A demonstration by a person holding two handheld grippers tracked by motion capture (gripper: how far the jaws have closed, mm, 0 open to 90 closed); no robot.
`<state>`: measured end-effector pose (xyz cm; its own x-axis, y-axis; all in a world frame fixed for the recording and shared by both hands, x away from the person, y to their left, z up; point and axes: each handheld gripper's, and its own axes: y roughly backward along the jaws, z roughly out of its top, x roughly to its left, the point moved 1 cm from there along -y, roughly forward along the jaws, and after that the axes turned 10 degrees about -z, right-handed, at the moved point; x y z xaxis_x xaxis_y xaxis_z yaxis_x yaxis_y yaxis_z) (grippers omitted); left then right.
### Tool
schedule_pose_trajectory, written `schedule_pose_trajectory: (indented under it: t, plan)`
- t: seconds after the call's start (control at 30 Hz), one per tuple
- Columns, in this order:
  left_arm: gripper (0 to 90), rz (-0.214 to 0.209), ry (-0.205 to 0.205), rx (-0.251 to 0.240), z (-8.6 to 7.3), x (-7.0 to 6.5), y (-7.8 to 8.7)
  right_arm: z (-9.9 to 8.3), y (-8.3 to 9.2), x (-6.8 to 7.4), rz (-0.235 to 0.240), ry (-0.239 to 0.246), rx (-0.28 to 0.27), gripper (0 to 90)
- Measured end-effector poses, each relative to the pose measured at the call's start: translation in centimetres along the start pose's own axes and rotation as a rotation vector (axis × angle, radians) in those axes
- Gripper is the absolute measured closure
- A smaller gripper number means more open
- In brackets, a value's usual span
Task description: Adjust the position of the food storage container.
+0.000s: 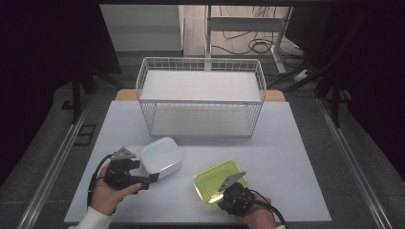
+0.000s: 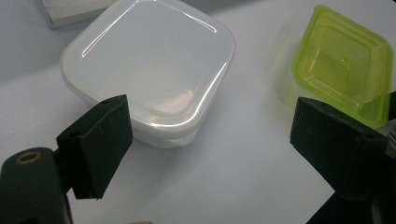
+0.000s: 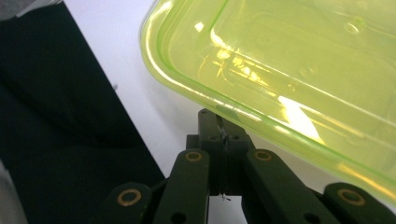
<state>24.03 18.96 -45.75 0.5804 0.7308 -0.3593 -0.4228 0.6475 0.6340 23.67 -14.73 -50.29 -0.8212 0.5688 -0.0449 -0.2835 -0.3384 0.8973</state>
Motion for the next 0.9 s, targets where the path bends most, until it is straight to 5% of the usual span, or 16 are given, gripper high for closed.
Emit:
schedule_pose_trajectory:
  t: [0.9]
  plan:
    - [12.7,0.006,-0.001,0.012,-0.2,0.1,-0.2,2.5,-2.0,1.7,-0.042,-0.038,-0.090,89.3]
